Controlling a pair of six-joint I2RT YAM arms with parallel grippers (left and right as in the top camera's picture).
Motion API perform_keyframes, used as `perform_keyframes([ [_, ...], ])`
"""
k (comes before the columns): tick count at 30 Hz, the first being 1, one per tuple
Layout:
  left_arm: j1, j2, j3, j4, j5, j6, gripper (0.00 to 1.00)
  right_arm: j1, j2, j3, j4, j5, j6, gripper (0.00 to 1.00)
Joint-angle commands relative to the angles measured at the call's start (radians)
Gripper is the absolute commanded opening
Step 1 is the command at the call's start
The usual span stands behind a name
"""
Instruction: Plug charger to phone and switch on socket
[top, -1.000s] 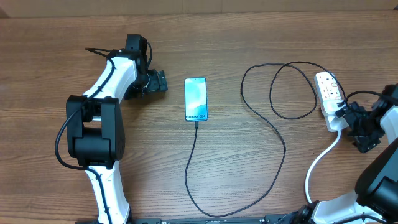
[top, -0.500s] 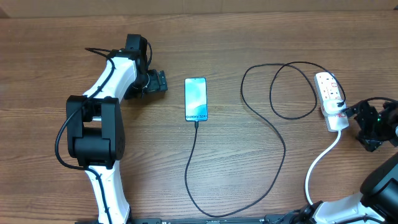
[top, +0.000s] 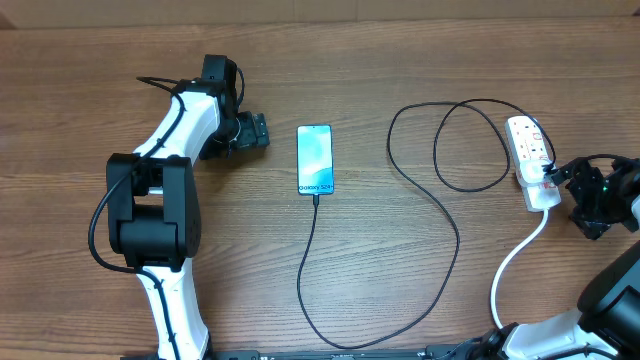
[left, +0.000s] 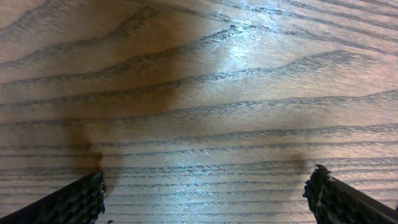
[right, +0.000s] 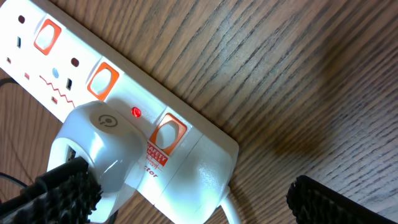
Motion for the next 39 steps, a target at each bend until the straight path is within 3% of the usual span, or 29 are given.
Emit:
perform_keyframes([
  [1, 0.01, 0.074, -0.041, 0.007, 0.012, 0.004, 1.0, 0.013, 0.006, 0.019, 0.016, -0.089, 0.011, 1.0],
  [19, 0.01, 0.074, -0.041, 0.007, 0.012, 0.004, 1.0, 0.027, -0.013, 0.072, -0.004, -0.159, -0.057, 1.0],
  [26, 0.01, 0.074, -0.041, 0.007, 0.012, 0.004, 1.0, 0.027, -0.012, 0.071, -0.037, 0.007, 0.003, 1.0],
  [39, 0.01, 0.074, -0.041, 0.007, 0.012, 0.004, 1.0, 0.029, 0.012, -0.008, 0.023, 0.075, 0.035, 1.0],
])
